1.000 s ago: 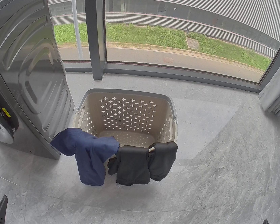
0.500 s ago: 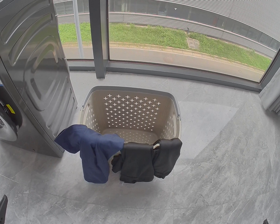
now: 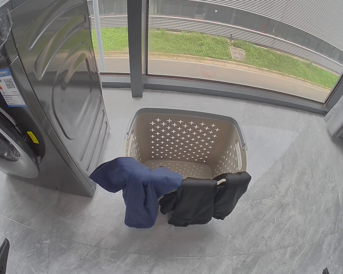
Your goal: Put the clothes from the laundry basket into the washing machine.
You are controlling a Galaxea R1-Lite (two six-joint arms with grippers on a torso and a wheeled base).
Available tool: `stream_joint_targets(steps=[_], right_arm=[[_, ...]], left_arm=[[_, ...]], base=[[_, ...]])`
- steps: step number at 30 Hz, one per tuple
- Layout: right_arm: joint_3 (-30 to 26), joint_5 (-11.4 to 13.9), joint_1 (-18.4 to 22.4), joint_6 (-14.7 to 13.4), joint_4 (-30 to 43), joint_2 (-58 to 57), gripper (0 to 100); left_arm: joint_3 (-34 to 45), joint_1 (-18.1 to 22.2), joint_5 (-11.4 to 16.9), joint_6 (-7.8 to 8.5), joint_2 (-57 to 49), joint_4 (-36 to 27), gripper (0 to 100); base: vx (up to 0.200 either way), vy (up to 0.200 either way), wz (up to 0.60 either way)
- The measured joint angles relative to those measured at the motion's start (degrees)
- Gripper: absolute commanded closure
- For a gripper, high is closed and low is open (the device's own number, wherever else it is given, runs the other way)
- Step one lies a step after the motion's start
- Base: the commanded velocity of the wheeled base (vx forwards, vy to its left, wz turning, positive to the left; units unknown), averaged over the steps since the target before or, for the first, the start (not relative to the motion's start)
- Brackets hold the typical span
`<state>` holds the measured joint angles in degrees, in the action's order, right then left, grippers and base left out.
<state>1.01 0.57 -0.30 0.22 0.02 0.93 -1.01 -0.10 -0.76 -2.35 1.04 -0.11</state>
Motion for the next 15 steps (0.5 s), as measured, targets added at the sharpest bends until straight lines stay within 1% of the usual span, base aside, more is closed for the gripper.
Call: stream_joint_targets(steps=[15], right_arm=[[0.00,0.00,0.00,0.02,-0.02,0.00,0]], left_arm=[[0.00,0.00,-0.02,0.00,0.00,-0.05,0]], base=[[0.000,0.200,0.00]])
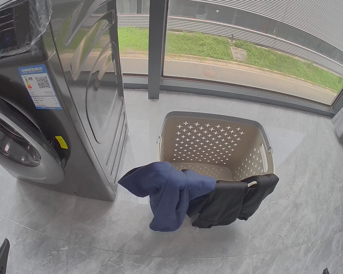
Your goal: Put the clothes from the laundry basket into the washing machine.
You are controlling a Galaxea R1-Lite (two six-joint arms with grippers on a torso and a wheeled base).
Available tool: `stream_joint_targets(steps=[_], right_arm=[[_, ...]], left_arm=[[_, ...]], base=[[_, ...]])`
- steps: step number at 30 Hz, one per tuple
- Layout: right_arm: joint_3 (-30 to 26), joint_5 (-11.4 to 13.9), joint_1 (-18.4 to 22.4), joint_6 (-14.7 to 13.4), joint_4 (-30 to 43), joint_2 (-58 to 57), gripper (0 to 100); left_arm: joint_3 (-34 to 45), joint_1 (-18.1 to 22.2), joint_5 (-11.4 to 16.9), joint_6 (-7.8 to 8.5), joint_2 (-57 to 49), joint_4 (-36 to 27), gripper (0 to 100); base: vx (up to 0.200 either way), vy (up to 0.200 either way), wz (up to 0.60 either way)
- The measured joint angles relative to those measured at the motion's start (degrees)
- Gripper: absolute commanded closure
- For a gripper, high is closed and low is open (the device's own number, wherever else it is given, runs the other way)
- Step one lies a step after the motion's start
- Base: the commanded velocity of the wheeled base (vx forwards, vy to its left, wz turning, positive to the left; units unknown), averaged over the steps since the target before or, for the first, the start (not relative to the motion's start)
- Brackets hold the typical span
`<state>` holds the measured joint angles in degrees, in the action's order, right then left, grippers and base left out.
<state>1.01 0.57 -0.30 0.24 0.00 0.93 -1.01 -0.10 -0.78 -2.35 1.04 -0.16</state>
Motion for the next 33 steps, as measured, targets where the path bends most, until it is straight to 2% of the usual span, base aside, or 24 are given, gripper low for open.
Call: stream_joint_targets(steps=[20,33], right_arm=[[0.00,0.02,0.00,0.00,0.00,0.00,0],[0.00,0.02,-0.02,0.00,0.00,0.00,0]], left_arm=[[0.00,0.02,0.02,-0.07,0.00,-0.02,0],[0.00,0.00,0.00,-0.10,0.00,-0.02,0]], base=[[0.000,0.200,0.00],[0.000,0.015,0.00]])
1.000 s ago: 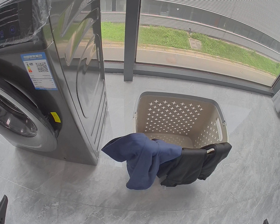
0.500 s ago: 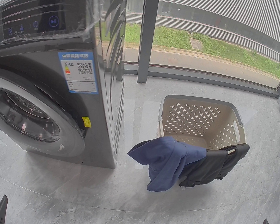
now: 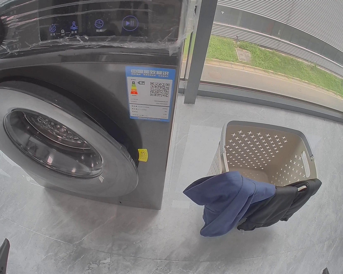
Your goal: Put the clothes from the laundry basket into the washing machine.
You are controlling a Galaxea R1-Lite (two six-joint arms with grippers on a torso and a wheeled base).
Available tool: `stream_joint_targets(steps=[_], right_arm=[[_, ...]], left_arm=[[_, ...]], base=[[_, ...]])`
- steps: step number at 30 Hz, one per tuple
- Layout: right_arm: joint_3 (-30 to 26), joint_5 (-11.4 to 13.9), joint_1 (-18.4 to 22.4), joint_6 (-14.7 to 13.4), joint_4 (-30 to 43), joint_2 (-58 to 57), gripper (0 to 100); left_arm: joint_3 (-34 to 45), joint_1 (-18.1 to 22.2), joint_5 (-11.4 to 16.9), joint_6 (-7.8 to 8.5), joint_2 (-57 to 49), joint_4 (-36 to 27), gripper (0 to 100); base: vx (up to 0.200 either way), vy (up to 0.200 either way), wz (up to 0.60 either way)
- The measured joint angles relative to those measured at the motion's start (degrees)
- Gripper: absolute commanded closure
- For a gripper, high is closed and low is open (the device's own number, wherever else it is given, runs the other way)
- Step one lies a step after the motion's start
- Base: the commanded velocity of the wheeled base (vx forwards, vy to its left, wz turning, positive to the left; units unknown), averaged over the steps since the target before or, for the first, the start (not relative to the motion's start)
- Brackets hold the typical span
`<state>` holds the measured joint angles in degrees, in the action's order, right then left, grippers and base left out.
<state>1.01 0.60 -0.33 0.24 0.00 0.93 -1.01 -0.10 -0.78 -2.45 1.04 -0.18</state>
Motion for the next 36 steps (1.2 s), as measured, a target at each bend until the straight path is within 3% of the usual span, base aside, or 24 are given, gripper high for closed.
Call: stream_joint_targets(steps=[17,26,32,36], right_arm=[[0.00,0.00,0.02,0.00,0.00,0.00,0],[0.00,0.00,0.02,0.00,0.00,0.00,0],[0.00,-0.02,0.02,-0.02,0.00,0.00,0],[0.00,0.00,0.04,0.00,0.00,0.00,0]], left_arm=[[0.00,0.00,0.00,0.00,0.00,0.00,0],[0.00,0.00,0.02,0.02,0.00,0.00,0],[0.00,0.00,0.00,0.00,0.00,0.00,0],[0.00,0.02,0.00,0.02,0.00,0.00,0]], base=[[0.000,0.200,0.00],[0.000,0.000,0.00],[-0.200,0.000,0.00],[0.000,0.000,0.00]])
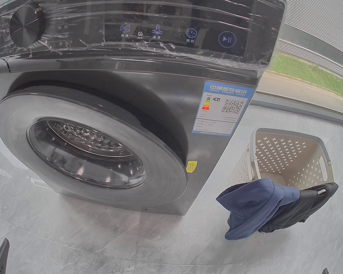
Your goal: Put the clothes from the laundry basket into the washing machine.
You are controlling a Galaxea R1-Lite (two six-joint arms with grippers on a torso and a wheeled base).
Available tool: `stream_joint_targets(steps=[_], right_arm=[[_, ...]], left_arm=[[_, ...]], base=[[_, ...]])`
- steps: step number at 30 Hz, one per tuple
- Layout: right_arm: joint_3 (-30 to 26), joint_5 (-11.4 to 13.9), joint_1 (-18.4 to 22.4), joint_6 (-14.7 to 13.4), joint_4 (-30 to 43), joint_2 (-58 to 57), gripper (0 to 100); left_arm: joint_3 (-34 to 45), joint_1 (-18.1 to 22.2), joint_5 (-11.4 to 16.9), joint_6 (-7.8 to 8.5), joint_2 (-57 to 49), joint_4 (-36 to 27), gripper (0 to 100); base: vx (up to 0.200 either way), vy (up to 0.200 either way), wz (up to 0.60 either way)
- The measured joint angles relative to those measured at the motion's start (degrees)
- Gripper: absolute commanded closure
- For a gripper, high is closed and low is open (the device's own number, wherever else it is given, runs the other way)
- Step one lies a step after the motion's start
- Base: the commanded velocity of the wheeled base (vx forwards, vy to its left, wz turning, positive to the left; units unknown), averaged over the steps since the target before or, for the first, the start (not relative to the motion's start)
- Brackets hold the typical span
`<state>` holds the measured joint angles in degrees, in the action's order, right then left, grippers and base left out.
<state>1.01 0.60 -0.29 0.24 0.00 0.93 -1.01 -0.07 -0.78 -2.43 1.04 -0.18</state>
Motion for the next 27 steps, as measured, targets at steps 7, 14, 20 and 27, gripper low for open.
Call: stream_joint_targets(steps=[7,14,20,27], right_arm=[[0.00,0.00,-0.04,0.00,0.00,0.00,0],[0.00,-0.02,-0.06,-0.02,0.00,0.00,0],[0.00,0.00,-0.06,0.00,0.00,0.00,0],[0.00,0.00,-0.01,0.00,0.00,0.00,0]], left_arm=[[0.00,-0.02,0.02,-0.02,0.00,0.00,0],[0.00,0.00,0.02,0.00,0.00,0.02,0],[0.00,0.02,0.02,-0.02,0.00,0.02,0],[0.00,-0.02,0.00,0.00,0.00,0.00,0]], base=[[0.000,0.000,0.00],[0.000,0.171,0.00],[0.000,0.200,0.00],[0.000,0.171,0.00]])
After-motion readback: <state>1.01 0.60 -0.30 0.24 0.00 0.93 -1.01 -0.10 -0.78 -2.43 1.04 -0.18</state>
